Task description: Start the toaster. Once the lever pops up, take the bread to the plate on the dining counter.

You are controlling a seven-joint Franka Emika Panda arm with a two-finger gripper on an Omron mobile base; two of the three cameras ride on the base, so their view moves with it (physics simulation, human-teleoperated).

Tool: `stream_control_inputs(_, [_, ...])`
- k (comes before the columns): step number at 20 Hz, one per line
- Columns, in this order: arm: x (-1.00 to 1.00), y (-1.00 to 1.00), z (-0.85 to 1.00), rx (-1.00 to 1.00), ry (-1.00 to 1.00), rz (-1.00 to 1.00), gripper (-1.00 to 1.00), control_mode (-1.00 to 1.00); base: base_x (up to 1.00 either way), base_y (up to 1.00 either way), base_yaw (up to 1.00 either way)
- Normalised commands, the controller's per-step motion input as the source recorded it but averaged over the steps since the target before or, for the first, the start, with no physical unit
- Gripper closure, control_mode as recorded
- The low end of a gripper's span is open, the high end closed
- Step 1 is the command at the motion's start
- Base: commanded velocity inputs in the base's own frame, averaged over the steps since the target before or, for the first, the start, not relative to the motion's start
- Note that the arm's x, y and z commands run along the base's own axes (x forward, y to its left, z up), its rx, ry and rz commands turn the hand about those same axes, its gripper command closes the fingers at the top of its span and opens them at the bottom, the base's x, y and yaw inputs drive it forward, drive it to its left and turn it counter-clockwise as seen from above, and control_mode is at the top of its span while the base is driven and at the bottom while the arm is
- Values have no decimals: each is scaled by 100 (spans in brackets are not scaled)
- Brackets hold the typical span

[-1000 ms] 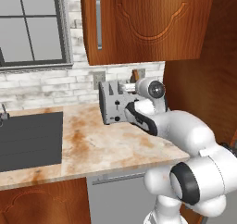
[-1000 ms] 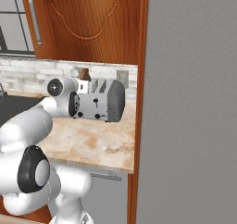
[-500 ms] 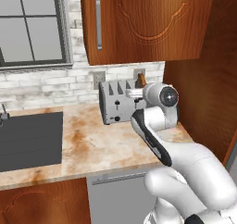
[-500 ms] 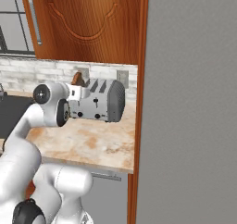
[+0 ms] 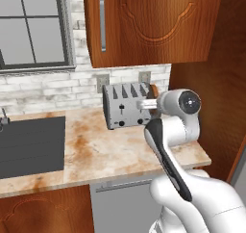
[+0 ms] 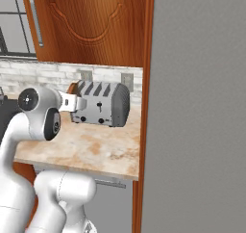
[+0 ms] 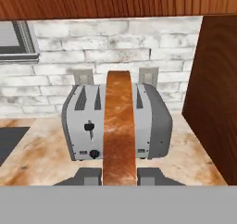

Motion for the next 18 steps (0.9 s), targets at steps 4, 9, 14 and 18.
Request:
stream_control_inputs(4, [-66, 0, 22, 0, 22, 0, 100, -100, 0, 0, 0])
stream_control_inputs(9, [-72, 0, 11, 0, 19, 0, 100, -100, 0, 0, 0])
stream_control_inputs(14, [-67, 0, 2, 0, 13, 0, 100, -100, 0, 0, 0])
stream_control_inputs(18, [-45, -3, 0, 0, 4, 0, 100, -100, 0, 0, 0])
